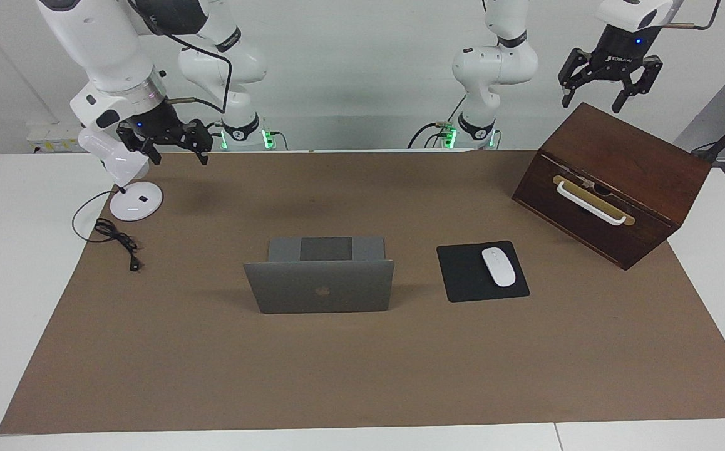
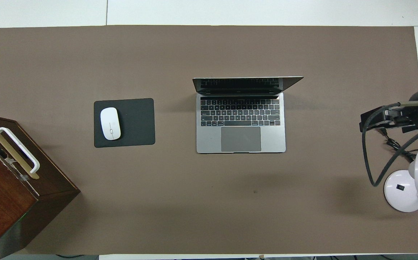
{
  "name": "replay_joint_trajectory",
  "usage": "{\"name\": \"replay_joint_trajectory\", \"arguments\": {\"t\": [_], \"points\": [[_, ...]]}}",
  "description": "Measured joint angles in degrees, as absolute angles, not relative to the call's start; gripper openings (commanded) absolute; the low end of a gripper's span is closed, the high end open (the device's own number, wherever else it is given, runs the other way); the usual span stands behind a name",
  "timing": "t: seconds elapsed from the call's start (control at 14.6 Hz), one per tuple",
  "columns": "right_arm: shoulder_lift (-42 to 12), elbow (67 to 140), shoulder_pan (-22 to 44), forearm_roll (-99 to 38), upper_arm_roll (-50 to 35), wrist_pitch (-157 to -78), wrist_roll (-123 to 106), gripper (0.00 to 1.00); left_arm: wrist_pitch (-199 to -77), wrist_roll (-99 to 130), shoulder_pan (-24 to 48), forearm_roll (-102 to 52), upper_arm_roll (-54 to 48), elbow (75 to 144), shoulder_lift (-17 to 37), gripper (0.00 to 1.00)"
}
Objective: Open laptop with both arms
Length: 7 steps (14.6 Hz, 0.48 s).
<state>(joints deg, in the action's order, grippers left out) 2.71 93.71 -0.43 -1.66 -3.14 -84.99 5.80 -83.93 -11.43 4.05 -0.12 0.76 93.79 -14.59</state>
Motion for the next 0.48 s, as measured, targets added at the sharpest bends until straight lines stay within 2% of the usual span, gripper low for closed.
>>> {"name": "replay_joint_trajectory", "arguments": {"t": [0.21, 0.48], "points": [[2.9, 93.8, -0.5, -1.7, -3.1, -85.5, 5.8, 1.00, -83.1, -11.4, 4.0, 0.3, 1.5, 90.2, -11.1, 1.00], [3.0, 93.8, -0.6, -1.7, -3.1, -85.6, 5.8, 1.00, -83.0, -11.4, 3.4, 0.4, 1.6, 88.7, -7.7, 1.00]]}}
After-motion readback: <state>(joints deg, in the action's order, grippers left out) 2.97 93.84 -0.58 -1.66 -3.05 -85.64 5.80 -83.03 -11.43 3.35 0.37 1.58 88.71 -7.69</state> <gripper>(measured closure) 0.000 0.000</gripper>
